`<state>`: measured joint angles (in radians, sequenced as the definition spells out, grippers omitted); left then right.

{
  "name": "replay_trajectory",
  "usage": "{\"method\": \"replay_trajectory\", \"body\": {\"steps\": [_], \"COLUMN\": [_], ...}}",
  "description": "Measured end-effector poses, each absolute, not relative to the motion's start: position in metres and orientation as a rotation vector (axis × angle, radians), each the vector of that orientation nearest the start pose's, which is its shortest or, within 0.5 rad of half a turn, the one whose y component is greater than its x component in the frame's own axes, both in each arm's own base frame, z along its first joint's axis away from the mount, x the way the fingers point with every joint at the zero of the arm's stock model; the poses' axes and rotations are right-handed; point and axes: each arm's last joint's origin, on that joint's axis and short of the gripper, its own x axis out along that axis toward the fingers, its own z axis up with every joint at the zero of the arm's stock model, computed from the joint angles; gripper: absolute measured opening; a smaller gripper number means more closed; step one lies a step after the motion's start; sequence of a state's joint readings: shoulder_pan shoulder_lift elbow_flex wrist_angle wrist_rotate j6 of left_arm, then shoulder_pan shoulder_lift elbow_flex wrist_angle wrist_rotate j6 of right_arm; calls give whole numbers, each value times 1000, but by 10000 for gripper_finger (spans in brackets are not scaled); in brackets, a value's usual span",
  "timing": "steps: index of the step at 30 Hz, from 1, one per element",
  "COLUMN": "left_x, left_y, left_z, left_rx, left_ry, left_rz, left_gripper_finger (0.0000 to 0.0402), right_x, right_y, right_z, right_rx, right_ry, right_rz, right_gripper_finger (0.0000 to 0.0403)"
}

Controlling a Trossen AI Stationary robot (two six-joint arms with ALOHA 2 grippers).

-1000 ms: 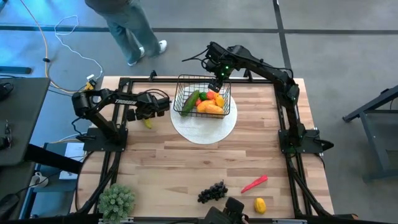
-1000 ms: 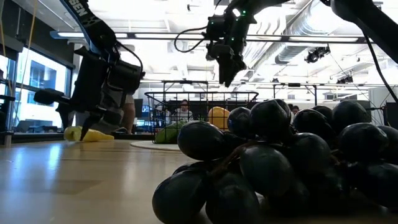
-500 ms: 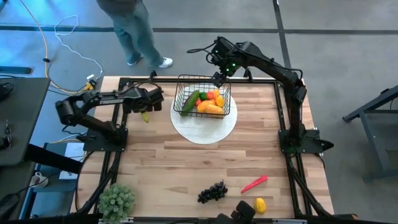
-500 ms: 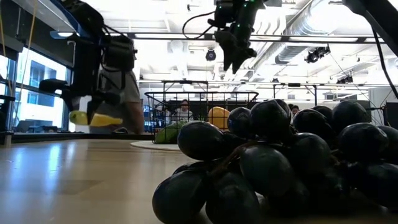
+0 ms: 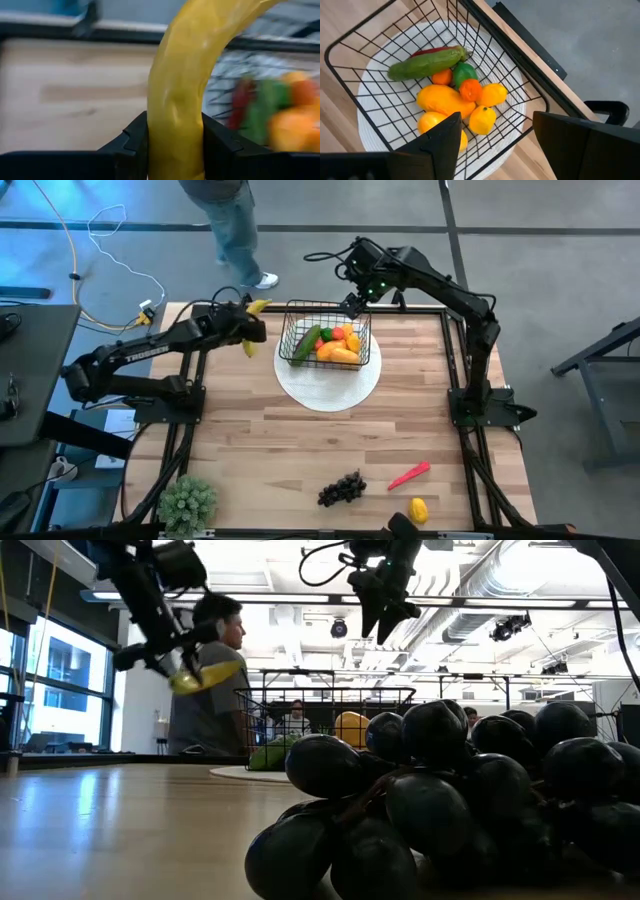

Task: Build produce basket
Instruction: Put the banana into the wire basket

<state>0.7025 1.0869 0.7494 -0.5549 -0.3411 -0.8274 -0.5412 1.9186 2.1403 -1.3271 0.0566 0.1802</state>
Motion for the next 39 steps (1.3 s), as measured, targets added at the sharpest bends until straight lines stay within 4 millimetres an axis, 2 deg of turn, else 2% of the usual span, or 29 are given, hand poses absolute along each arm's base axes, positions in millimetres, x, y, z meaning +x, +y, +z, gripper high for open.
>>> {"method": "replay_trajectory", "body": {"steps": [9,19,26,32,39], "left_x": [169,191,214,236,251], "left_y": [149,163,168,169,175], "left_z": [262,267,255,235,209], "left_rx": [-727,-680,-632,-590,-547], "left_ry": [276,120,59,60,74], "left_rz": [1053,941,998,1070,1173], "left_gripper_finger": [113,113,113,113,117], "right_x": [331,333,329,323,317], "right_y": [-185,-181,-188,-198,-207], "right_z": [378,378,379,378,379], "right_rx": [421,386,340,326,300], "right_ry": [1035,1029,1040,1051,1068], "right_rz": [-679,-765,-798,-809,-799], "right_gripper_finger": [227,227,227,227,227]}}
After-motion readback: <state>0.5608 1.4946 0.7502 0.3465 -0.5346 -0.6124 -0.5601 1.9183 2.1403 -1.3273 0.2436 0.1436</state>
